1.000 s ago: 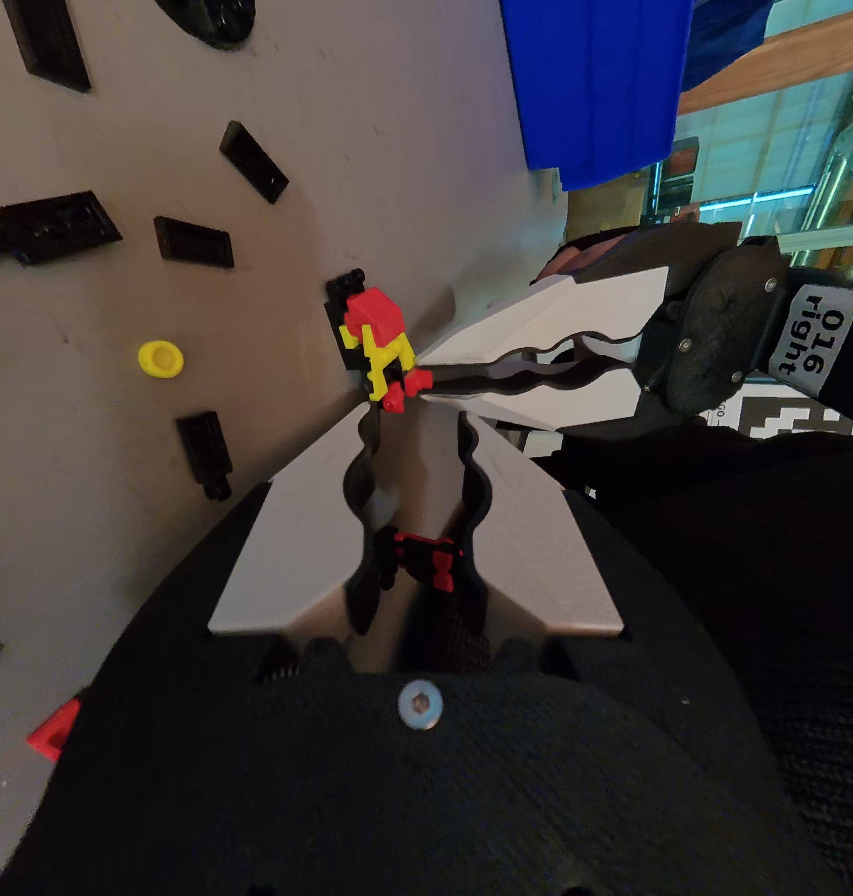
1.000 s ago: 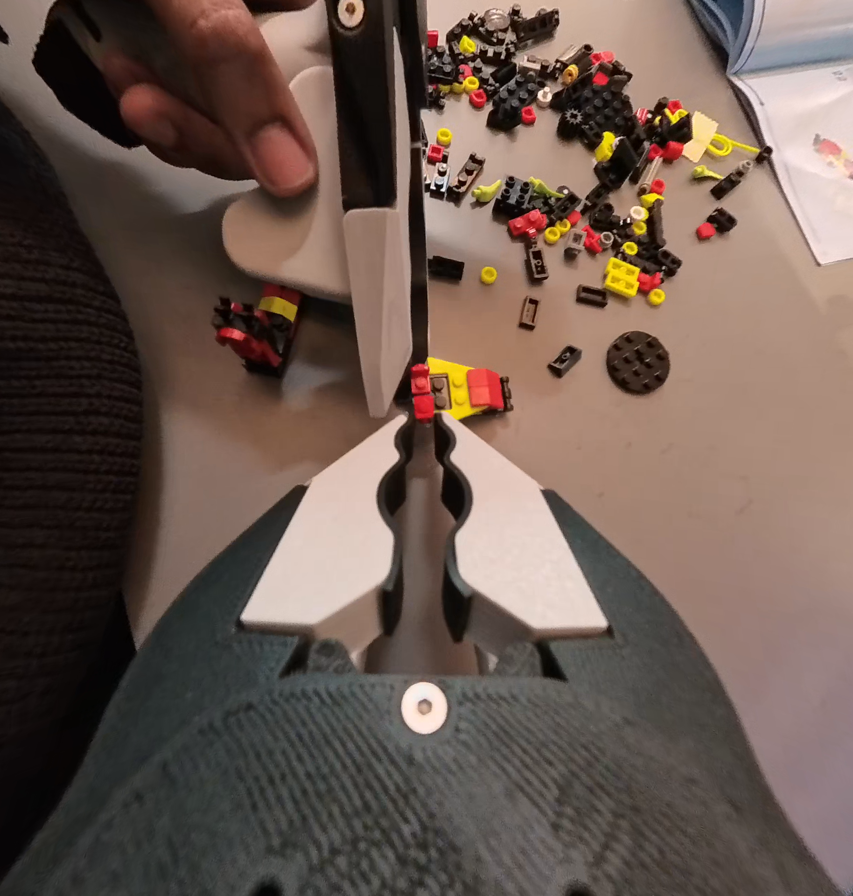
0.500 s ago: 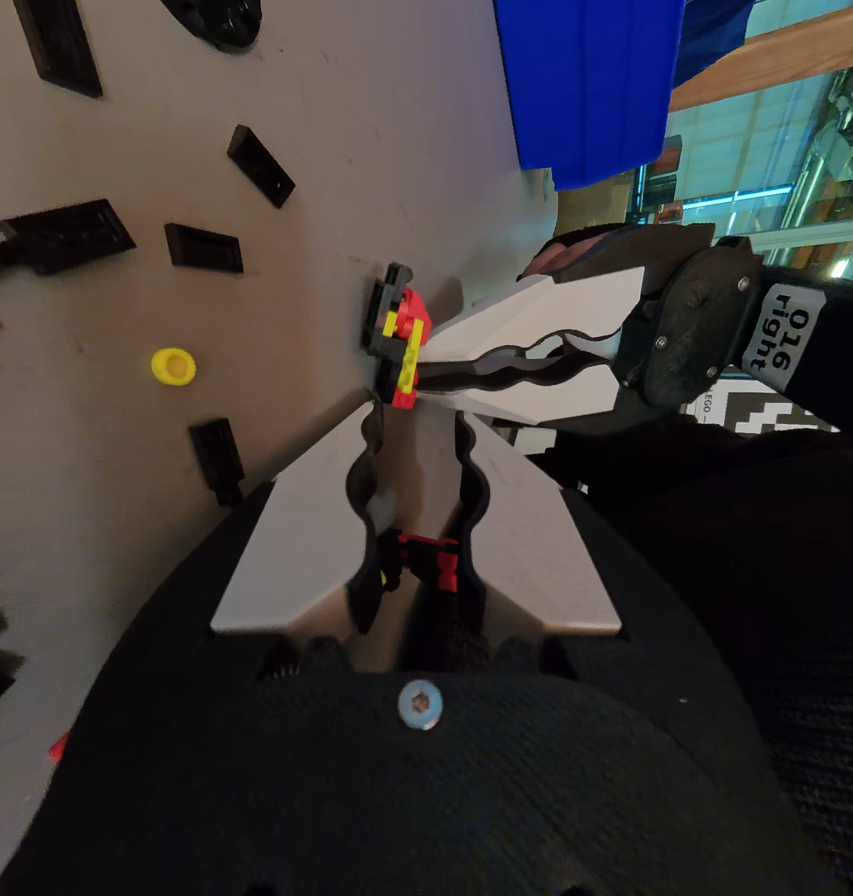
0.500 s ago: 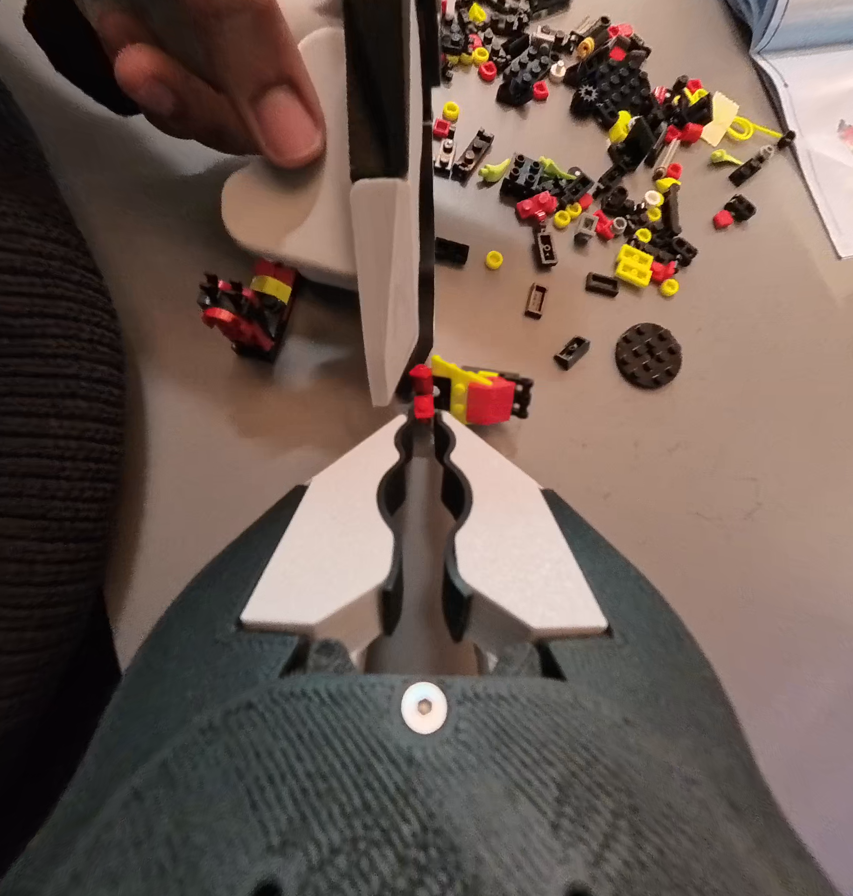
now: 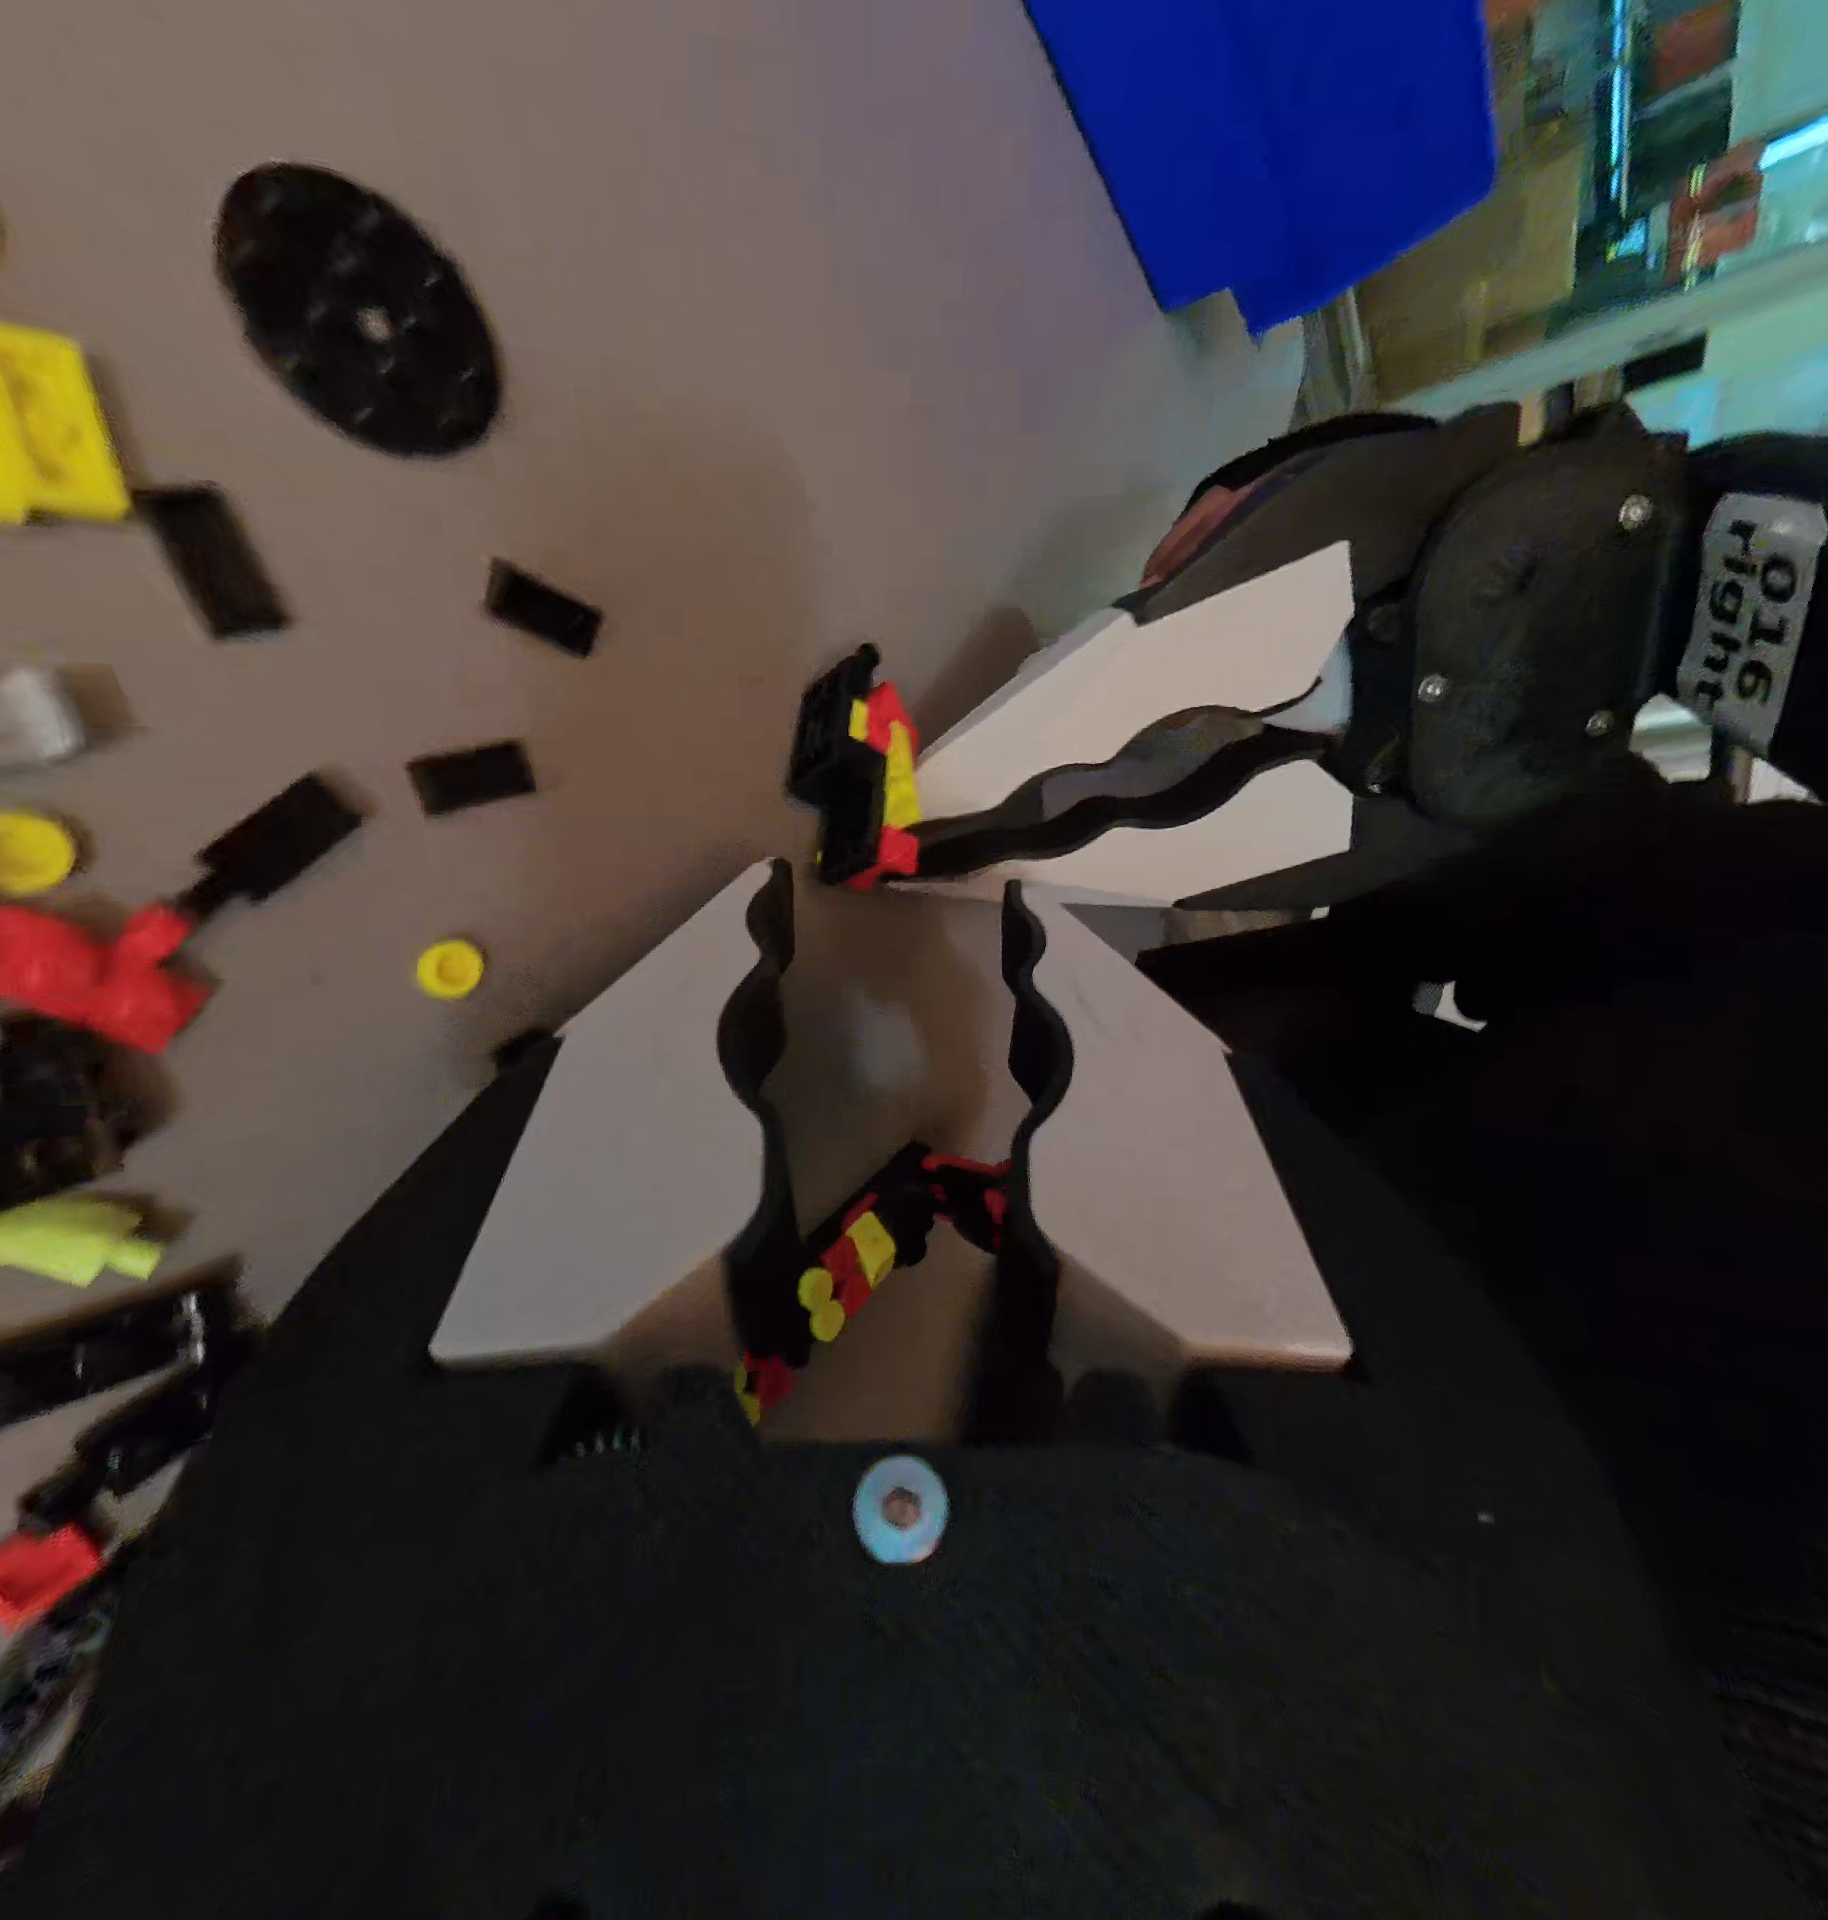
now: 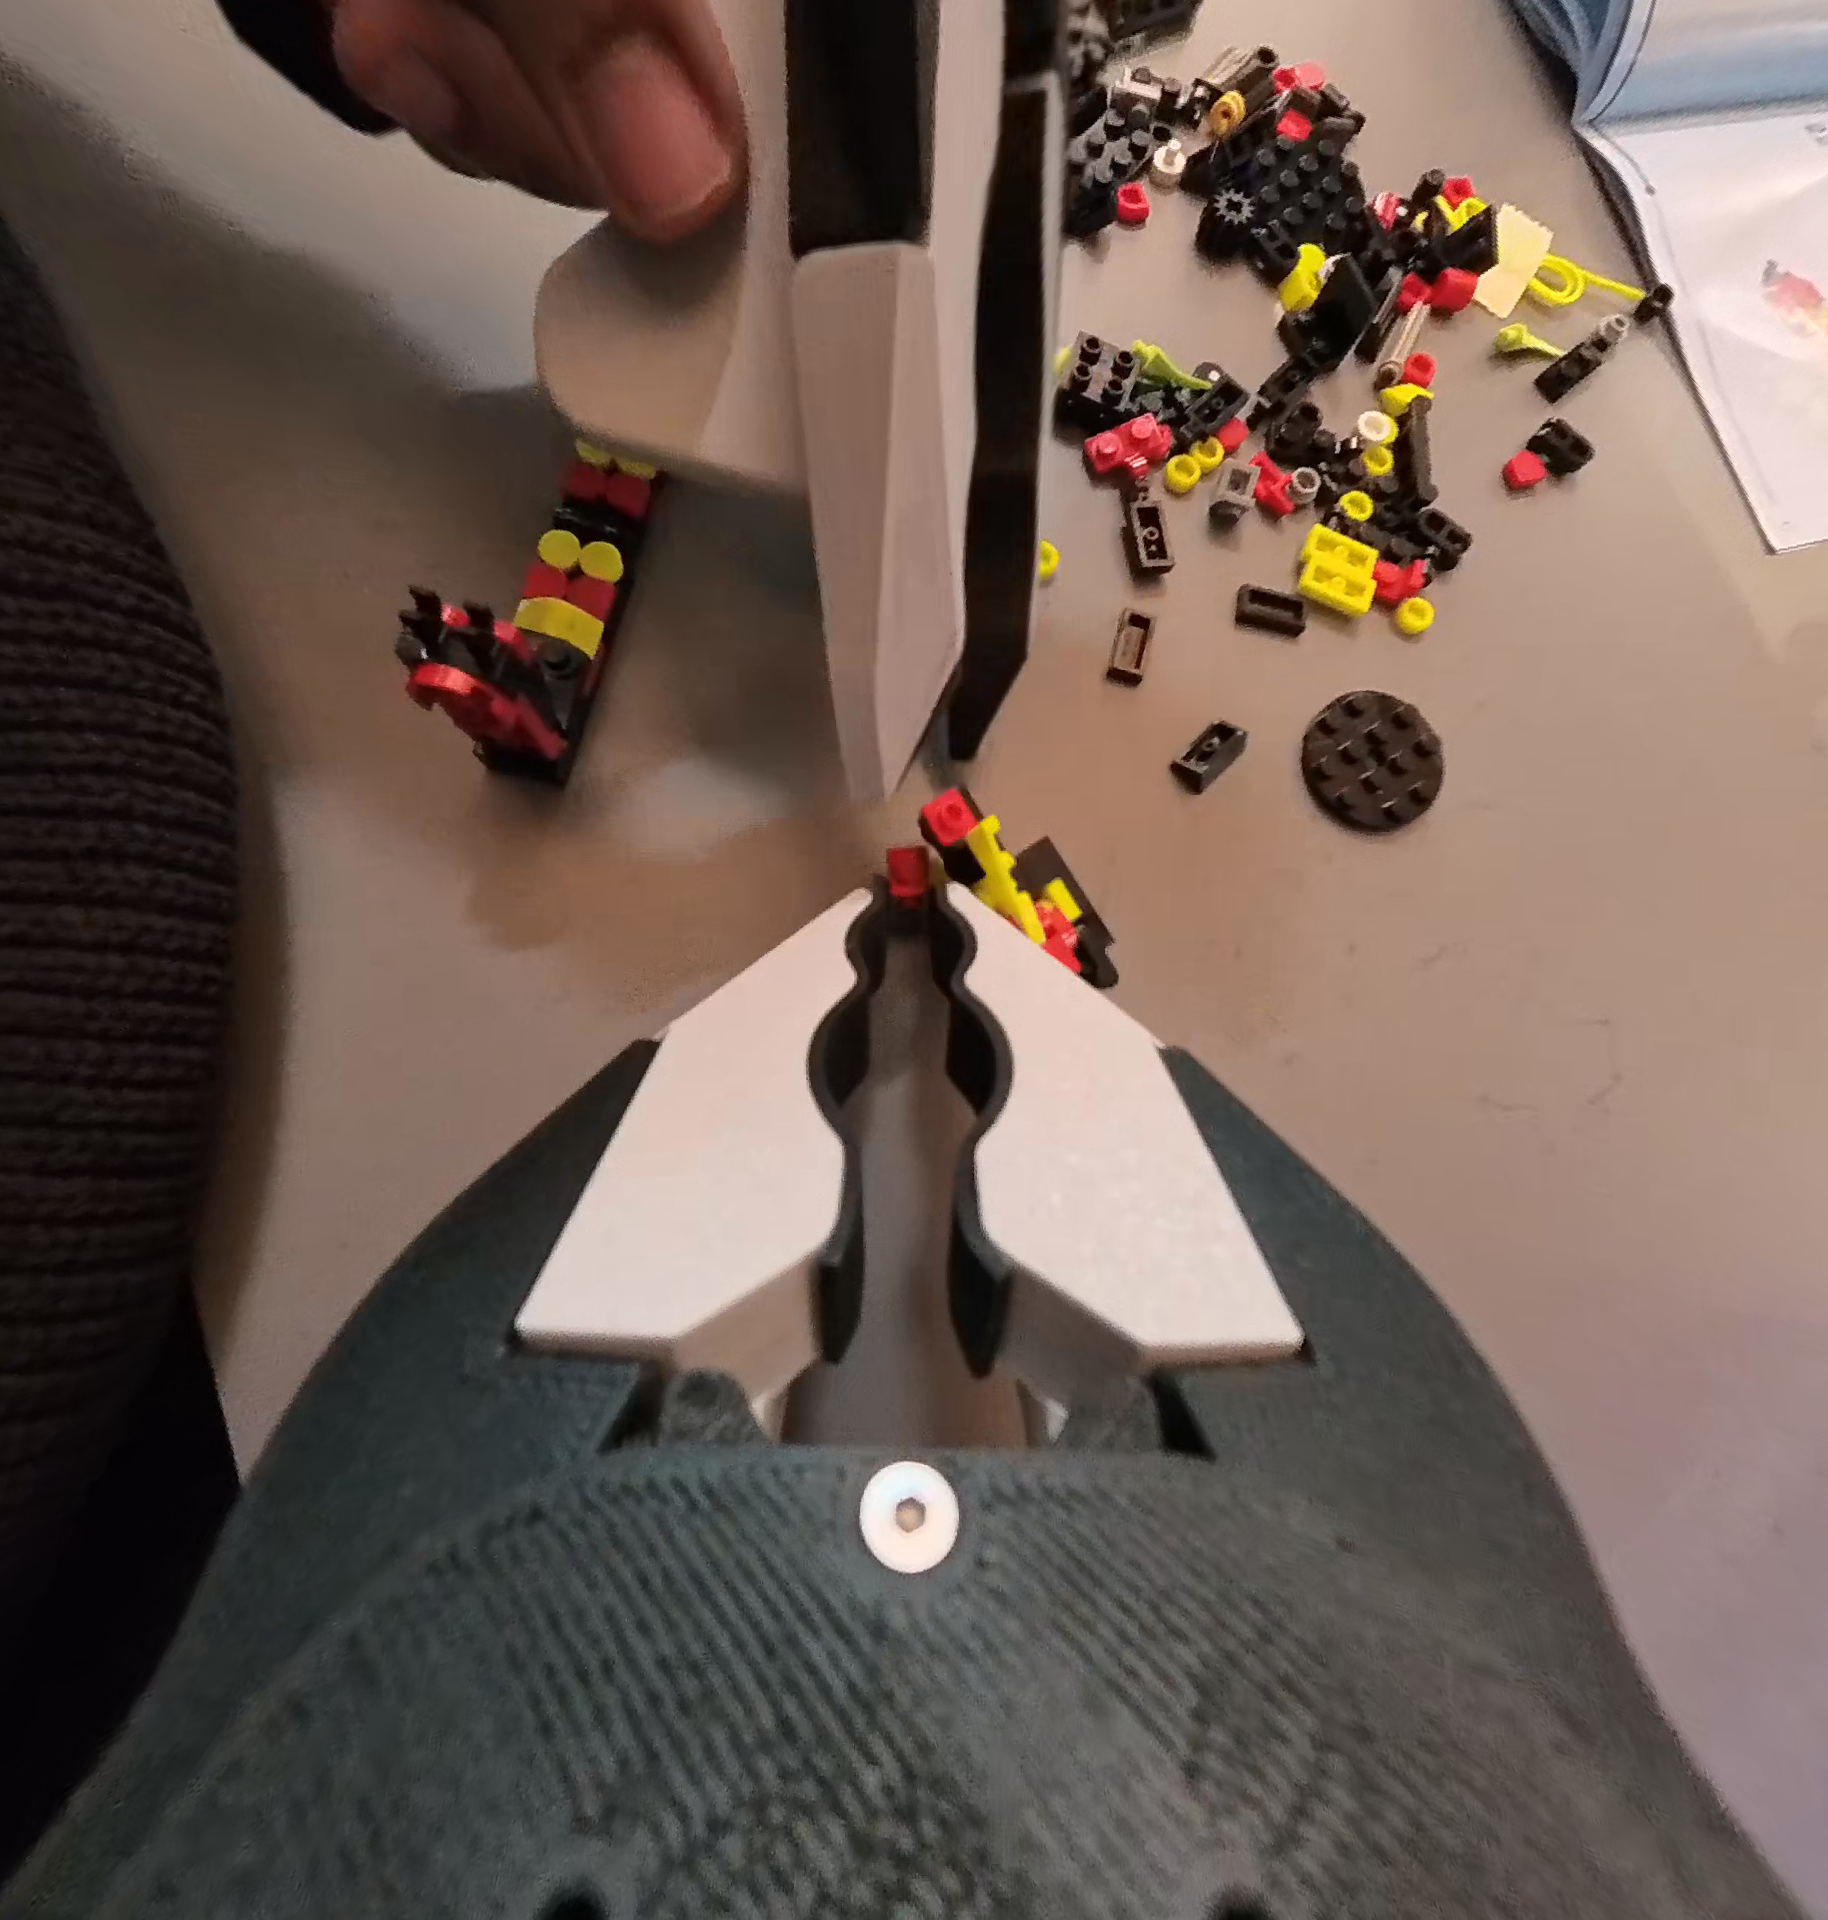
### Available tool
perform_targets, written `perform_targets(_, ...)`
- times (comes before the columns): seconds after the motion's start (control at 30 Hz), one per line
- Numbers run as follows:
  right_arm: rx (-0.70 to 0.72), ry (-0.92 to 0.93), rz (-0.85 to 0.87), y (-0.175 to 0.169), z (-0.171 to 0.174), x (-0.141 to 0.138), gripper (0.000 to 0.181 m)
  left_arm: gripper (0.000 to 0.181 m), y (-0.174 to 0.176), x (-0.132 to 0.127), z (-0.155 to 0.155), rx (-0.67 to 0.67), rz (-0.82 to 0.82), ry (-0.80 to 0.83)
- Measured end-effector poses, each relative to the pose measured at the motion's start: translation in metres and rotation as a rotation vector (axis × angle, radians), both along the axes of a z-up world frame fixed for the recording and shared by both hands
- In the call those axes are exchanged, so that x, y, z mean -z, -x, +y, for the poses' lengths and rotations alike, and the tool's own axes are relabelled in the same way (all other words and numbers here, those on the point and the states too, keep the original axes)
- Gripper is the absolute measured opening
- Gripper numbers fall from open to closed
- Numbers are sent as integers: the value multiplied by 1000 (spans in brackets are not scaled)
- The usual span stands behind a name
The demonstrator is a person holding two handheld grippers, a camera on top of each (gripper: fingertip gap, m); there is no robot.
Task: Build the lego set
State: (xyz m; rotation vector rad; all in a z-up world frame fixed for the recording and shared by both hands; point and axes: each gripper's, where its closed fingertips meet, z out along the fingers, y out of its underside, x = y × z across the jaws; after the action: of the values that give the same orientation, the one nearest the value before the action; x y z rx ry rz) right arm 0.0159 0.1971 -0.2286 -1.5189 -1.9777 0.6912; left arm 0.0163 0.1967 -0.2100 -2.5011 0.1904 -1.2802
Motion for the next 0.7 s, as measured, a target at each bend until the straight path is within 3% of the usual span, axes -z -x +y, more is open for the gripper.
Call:
perform_targets(0.13, 2, 1, -3, -1, 1, 1, 6, 39, -5, 10, 2, 102, 122, -13)
perform_targets(0.23, 1, -12, -7, -2, 1, 1, 6, 35, -7, 11, 6, 131, 121, 14)
perform_targets(0.3, 4, -20, -7, -4, 3, 0, 6, 21, -6, 16, 3, 167, 136, 31)
perform_targets(0.4, 10, 2, 11, -5, 3, -4, 7, 18, -10, 15, -2, 182, 63, 59)
perform_targets(0.5, 25, 40, 45, -5, 4, -11, 7, 17, -14, 7, 0, 118, -82, 100)
perform_targets(0.7, 114, 92, 184, -4, 14, -45, 7, 15, -5, -39, 14, -110, -563, 99)
